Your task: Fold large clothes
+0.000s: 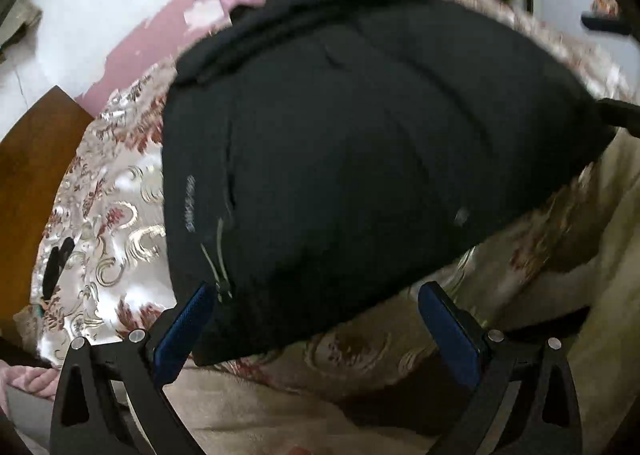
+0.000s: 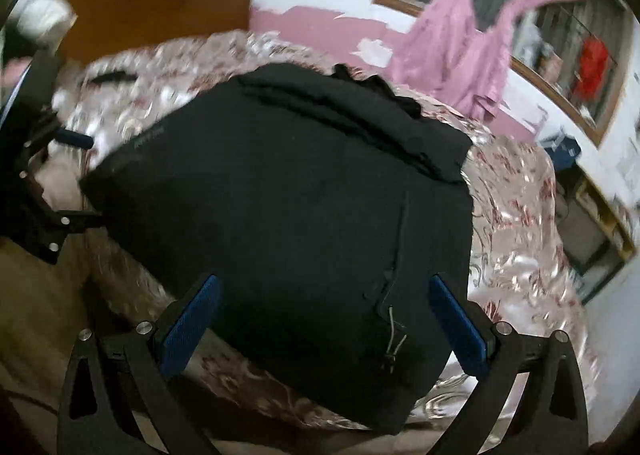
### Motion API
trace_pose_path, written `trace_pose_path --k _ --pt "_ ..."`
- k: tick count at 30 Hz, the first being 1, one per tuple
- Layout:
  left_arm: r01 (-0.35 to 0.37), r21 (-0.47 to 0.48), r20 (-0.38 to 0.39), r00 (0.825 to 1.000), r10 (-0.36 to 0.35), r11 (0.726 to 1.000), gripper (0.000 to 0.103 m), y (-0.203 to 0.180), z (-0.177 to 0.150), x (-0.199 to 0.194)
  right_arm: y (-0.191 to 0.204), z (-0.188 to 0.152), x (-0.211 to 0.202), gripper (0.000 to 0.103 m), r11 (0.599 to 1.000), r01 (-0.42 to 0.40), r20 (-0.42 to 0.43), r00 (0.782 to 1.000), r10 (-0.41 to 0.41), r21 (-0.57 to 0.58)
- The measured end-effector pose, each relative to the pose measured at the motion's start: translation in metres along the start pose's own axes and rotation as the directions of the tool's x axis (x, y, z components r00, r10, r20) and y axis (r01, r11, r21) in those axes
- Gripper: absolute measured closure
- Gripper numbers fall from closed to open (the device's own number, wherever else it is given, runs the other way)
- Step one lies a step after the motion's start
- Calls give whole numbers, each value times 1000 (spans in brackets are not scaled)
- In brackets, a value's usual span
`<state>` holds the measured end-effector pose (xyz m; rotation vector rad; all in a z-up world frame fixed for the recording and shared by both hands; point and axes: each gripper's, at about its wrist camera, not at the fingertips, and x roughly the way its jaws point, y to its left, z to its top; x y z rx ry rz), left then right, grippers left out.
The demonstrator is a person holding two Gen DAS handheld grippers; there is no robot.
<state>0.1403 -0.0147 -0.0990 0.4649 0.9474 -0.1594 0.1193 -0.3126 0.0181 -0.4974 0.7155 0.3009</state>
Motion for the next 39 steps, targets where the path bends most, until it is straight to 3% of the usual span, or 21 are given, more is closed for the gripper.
trace_pose_path --k 6,12,14,17,22,26,28,32,35,39 --pt "29 -5 -15 999 -29 1000 0 -3 5 3 41 -13 18 2 963 14 -78 996 -37 -270" --pt "16 -31 -83 996 -18 999 0 1 -2 16 74 -24 38 2 929 -28 -115 993 -15 -369" --pt "-19 -26 -122 992 16 999 0 1 -4 25 82 -34 51 2 911 9 -133 989 -71 -413" --pt "2 -32 -135 991 -6 999 0 -1 -7 28 97 -44 64 2 856 128 -93 975 -200 -501" --pt "41 -28 -110 993 -44 999 0 -3 -8 24 113 -42 68 2 814 216 -23 962 -271 -540" --pt "78 -49 -84 993 -82 996 0 1 -5 22 108 -33 65 2 856 221 -4 968 -252 -468" --pt "89 -47 -71 993 -93 995 0 2 -5 20 97 -25 53 2 909 198 21 979 -204 -366" --pt "127 -52 -62 990 -130 991 0 2 -7 20 65 -16 38 2 975 151 85 987 -139 -162" --pt "138 -67 -87 986 -144 988 0 3 -7 26 46 -15 38 2 992 106 90 991 -100 -62" --pt "146 -95 -124 980 -158 985 0 6 -6 35 43 -17 45 2 997 52 64 997 -48 -55"
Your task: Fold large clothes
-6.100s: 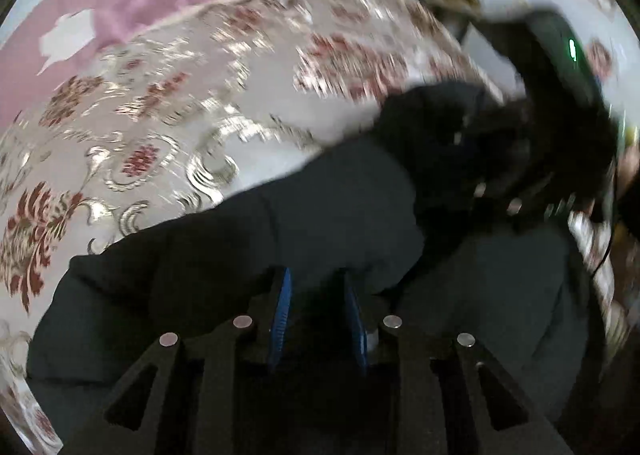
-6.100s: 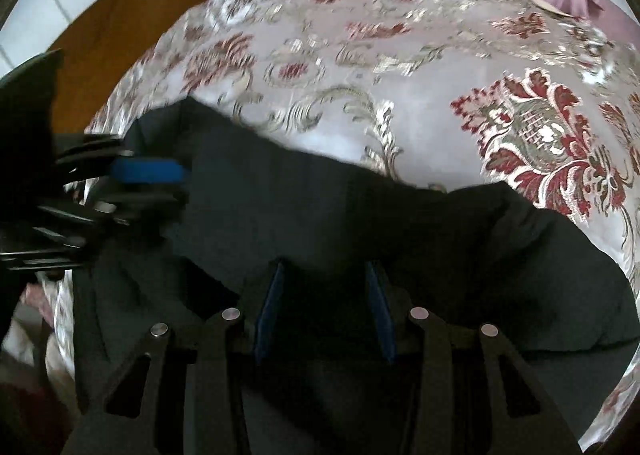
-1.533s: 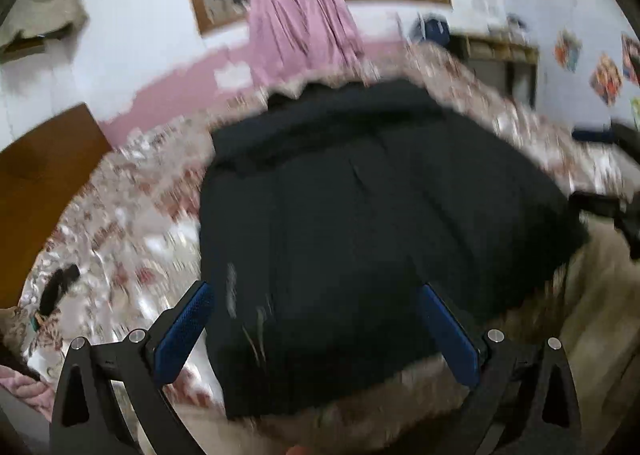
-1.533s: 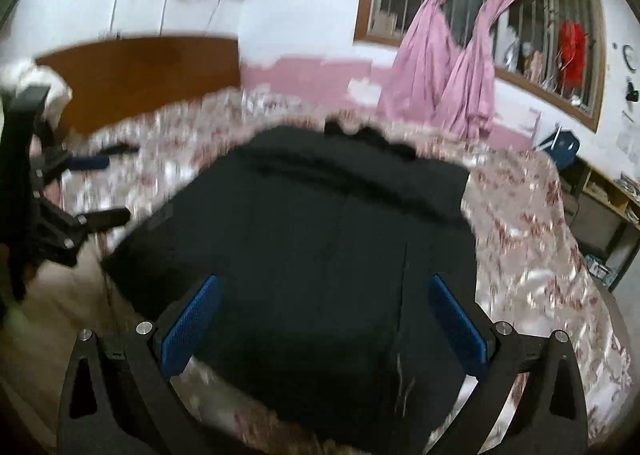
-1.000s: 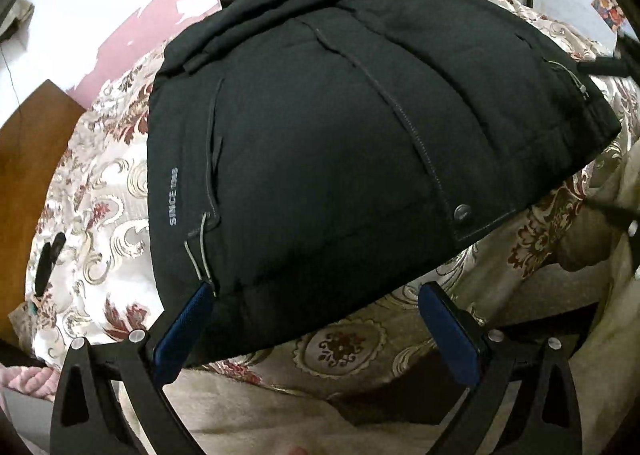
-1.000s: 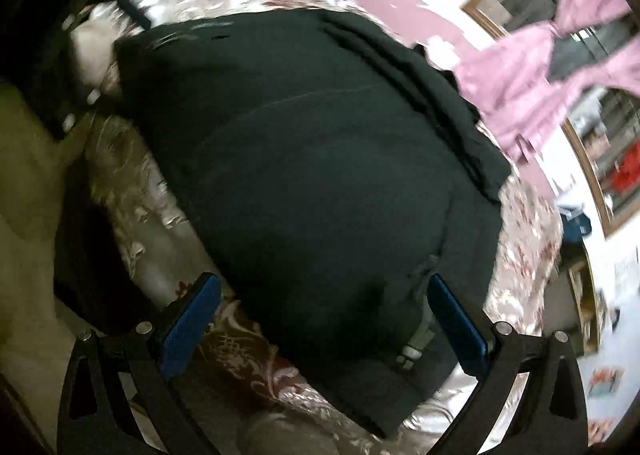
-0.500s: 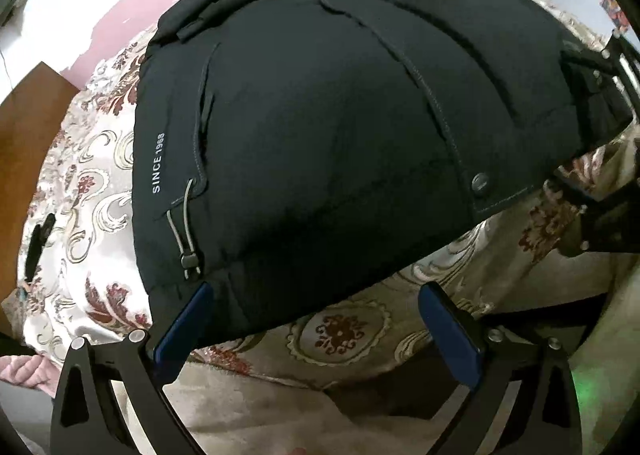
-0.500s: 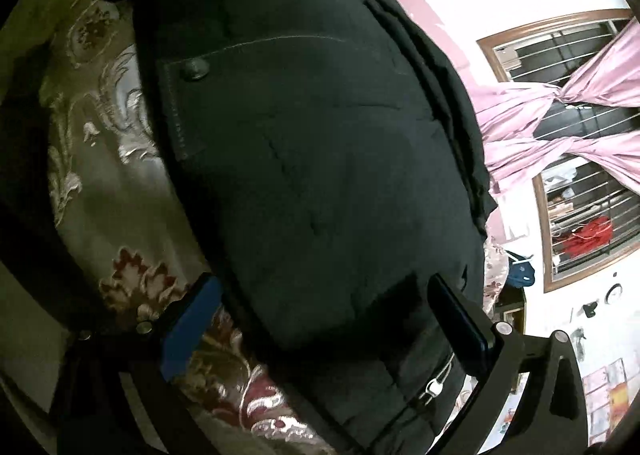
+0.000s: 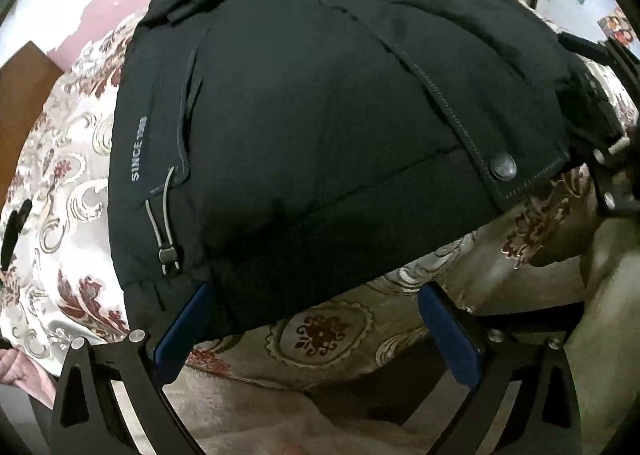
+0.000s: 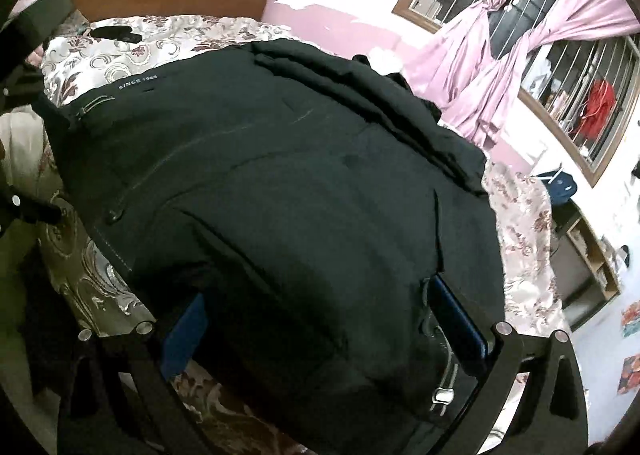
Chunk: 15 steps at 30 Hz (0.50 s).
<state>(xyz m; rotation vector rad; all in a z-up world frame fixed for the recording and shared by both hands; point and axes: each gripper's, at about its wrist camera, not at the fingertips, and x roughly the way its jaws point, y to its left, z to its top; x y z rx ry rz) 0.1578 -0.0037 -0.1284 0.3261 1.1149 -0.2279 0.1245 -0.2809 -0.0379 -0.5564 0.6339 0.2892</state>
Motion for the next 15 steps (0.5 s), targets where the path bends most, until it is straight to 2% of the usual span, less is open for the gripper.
trace_pose_path --k 5,8,11,13,15 --pt "57 -138 -23 998 -60 989 0 24 1 8 10 -7 13 2 991 -80 -72 995 72 -110" --pt "107 -226 -17 993 -113 968 0 38 0 11 31 -15 21 2 974 -55 -121 992 29 -218" --pt "140 -272 -6 989 -147 952 0 46 -1 14 57 -27 37 2 936 -10 -163 985 -51 -352" --pt "149 -279 0 988 -155 949 0 47 -2 14 71 -35 48 2 890 63 -164 975 -152 -452" --pt "149 -275 9 988 -153 950 0 47 -4 11 76 -38 52 2 867 106 -143 970 -198 -486"
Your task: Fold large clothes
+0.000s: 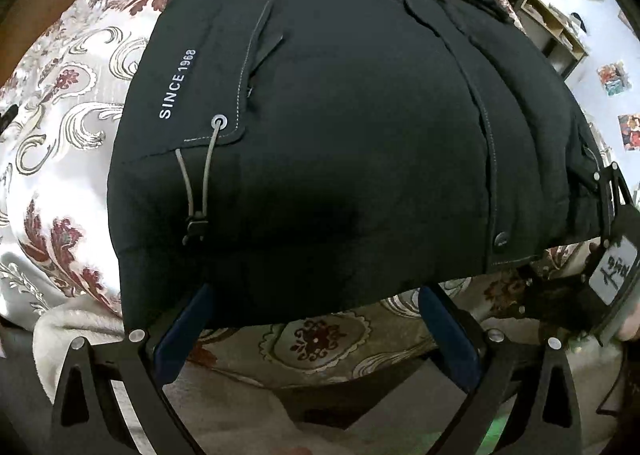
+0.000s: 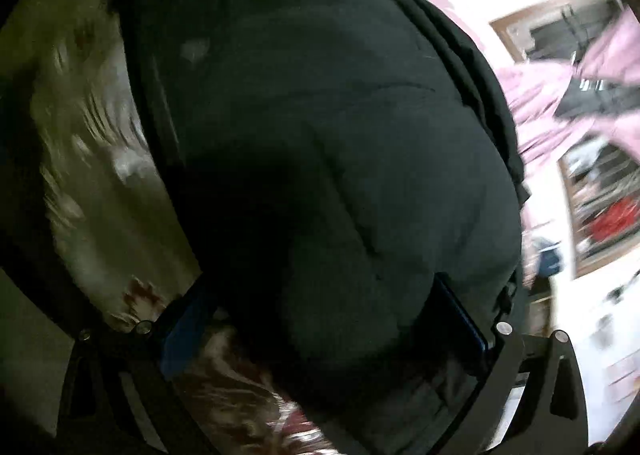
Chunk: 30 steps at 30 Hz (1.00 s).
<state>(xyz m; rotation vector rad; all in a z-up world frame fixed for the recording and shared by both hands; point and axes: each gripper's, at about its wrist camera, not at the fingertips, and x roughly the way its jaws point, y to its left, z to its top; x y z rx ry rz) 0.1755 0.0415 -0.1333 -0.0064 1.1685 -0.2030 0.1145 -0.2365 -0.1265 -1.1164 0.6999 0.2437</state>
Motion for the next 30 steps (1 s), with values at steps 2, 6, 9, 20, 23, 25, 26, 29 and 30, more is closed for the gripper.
trace_pose_path --k 2,6,9,20,23,25,26,29,30 --pt "-36 35 17 999 36 999 0 -5 -3 -4 -7 0 -3 2 999 34 20 999 -35 34" --pt "-193 183 61 981 184 964 0 -28 -13 -6 -44 -4 -16 2 970 6 83 996 -27 243" --pt "-205 271 67 979 194 941 0 -48 -19 -2 -62 -11 -24 2 935 -55 138 990 6 351" --pt "-435 243 65 899 433 867 5 -42 -5 16 -107 -52 -25 2 786 -256 324 943 75 563" --pt "-466 206 101 885 455 860 6 -40 1 12 -105 -54 -19 2 804 -244 324 944 68 543" --pt "-511 170 121 860 497 843 7 -41 -1 10 -109 -54 -14 2 802 -247 330 942 66 543" --pt "-527 143 131 849 512 837 9 -38 1 7 -113 -51 -18 2 801 -246 332 941 62 546" --pt "-540 61 161 836 525 840 20 -26 6 -2 -115 -45 -27 2 805 -225 336 941 34 549" --pt "-536 45 170 836 522 843 22 -23 8 -5 -114 -44 -30 2 806 -219 336 941 26 549"
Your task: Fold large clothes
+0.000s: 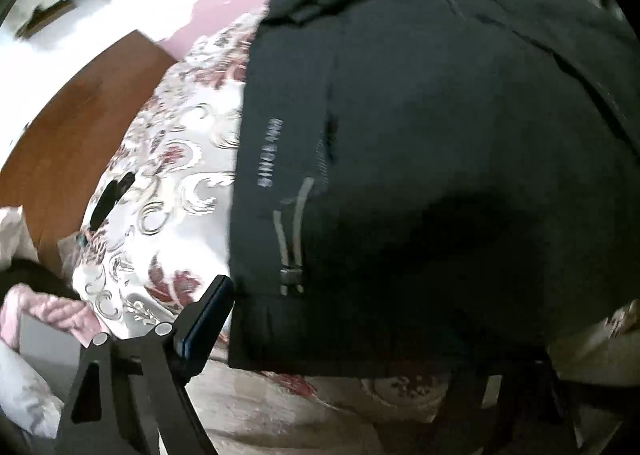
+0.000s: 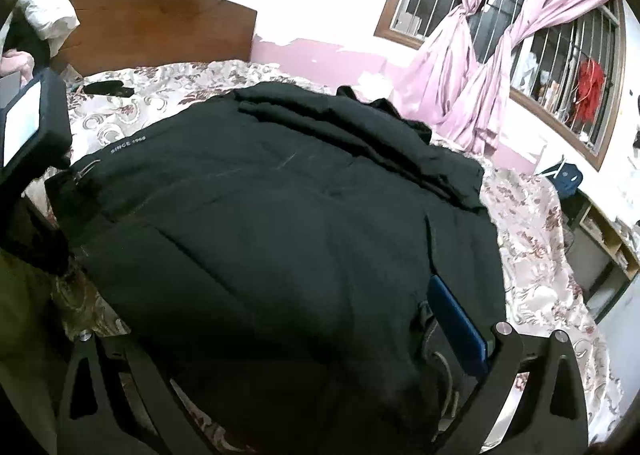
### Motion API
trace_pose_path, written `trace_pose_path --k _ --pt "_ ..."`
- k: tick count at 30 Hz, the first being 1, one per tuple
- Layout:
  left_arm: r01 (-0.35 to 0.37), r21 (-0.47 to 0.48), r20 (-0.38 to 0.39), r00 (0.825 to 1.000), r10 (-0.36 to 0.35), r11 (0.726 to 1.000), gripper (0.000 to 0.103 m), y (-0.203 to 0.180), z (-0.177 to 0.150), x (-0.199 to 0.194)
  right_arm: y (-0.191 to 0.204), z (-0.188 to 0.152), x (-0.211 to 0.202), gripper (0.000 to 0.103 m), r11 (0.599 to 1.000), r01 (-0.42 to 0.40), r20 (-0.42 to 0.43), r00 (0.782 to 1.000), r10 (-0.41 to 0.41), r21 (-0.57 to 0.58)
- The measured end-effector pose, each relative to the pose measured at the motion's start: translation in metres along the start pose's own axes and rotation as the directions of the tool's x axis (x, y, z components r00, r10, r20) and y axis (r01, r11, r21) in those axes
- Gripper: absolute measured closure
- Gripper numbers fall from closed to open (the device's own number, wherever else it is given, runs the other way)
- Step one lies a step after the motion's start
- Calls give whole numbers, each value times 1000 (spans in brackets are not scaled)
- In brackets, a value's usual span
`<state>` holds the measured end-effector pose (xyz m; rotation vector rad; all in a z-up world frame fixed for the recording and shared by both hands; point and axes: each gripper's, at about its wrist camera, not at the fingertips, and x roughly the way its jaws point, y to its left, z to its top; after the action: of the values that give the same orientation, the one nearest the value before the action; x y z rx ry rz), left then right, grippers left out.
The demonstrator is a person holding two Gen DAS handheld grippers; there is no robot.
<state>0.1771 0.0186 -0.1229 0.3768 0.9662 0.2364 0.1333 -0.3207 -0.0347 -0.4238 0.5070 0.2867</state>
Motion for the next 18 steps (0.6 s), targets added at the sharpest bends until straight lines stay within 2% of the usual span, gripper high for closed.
trace_pose_path --k 3,7,9,13,18 --pt "10 -46 56 998 -7 999 29 6 0 -12 5 3 -3 2 1000 8 -6 1000 -8 -7" --pt "25 -91 107 994 -16 996 37 11 1 -19 7 3 4 2 1000 17 -58 998 -18 -25" --pt "46 -112 133 991 -31 993 45 13 1 -25 10 2 7 2 999 18 -95 995 -22 -39" --pt "57 -123 176 984 -35 991 47 16 1 -33 23 6 0 2 988 81 -125 987 -98 -134" --pt "56 -127 177 984 -33 990 47 16 1 -34 39 6 -3 2 950 195 -162 958 -238 -246"
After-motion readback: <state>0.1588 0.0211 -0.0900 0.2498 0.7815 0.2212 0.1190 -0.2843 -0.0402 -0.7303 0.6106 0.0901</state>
